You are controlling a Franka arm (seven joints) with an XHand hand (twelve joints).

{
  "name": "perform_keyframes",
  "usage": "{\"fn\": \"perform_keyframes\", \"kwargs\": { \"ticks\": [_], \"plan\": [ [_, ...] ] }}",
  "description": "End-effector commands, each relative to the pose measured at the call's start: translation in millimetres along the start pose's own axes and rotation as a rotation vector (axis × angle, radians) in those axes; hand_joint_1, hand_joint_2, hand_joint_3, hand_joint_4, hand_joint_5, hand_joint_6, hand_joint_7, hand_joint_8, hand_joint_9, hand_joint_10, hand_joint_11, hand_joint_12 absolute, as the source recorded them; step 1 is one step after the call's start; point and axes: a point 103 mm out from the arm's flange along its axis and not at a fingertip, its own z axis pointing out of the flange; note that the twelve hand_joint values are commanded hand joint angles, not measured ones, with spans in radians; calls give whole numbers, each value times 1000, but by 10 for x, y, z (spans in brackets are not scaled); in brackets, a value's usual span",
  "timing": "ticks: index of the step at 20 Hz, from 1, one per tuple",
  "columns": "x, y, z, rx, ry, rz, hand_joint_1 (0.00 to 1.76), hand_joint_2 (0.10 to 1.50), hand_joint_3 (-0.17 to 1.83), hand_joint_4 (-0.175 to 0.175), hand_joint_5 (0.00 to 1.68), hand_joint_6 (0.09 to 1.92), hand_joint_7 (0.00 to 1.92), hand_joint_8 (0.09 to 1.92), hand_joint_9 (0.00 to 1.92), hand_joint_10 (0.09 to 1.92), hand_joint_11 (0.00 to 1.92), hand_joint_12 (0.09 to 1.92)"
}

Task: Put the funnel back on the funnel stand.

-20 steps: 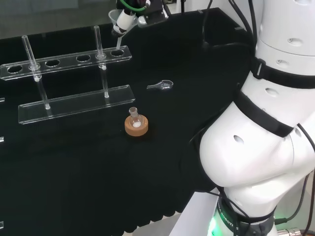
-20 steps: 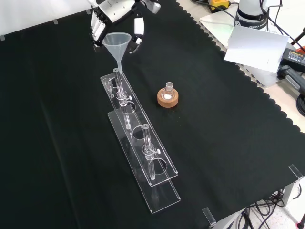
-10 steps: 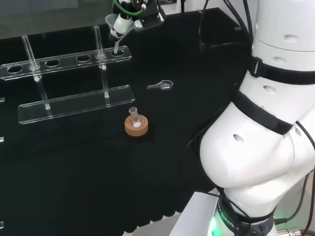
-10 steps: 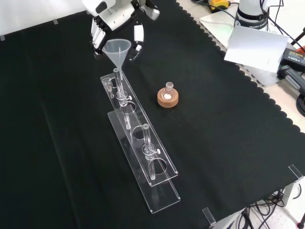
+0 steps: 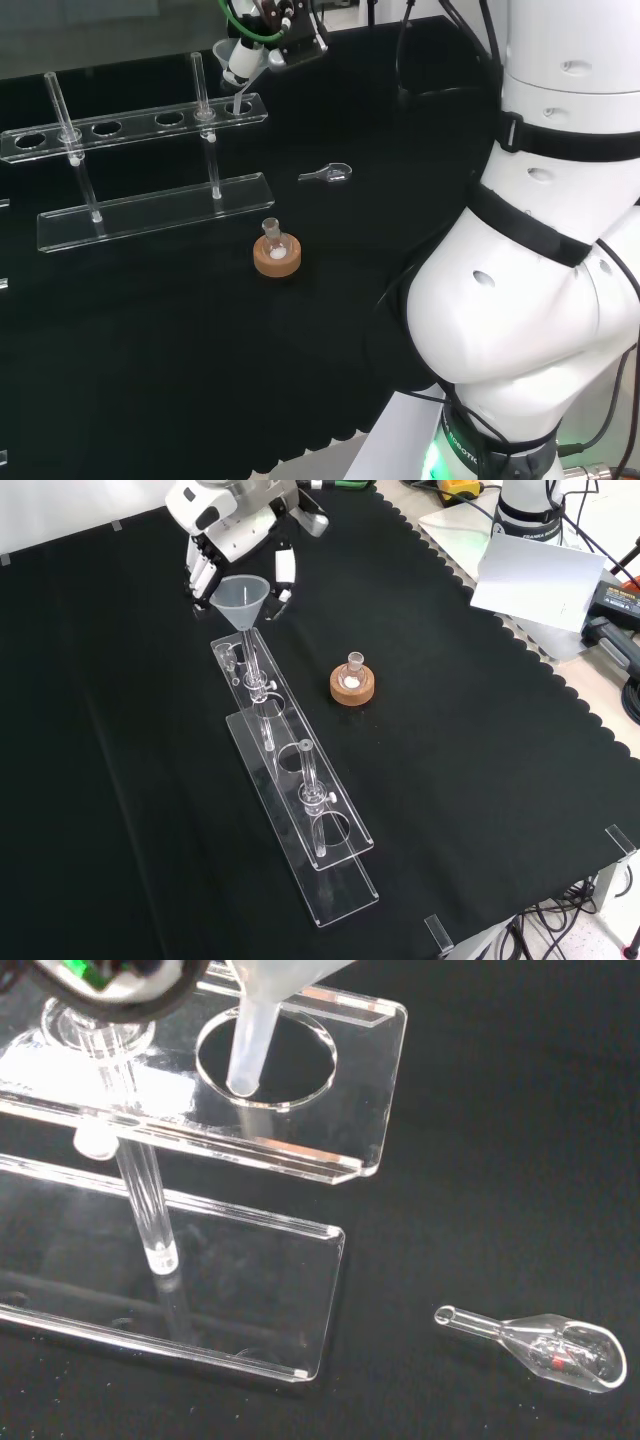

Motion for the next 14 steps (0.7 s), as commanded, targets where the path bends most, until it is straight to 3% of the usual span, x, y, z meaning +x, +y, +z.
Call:
{"fn": "perform_keyframes", "kwargs": {
  "ticks": [1,8,14],
  "plan": [
    [-32,63,50,12,-3,4,947,789,667,-74,785,871,802,731,1221,286,884,1055],
    [-13,141,214,63,-4,-1,936,779,673,-71,761,872,752,736,1157,271,854,1069],
    [70,163,291,71,0,-16,885,736,703,-70,597,885,588,793,983,369,716,1175]
  ]
}}
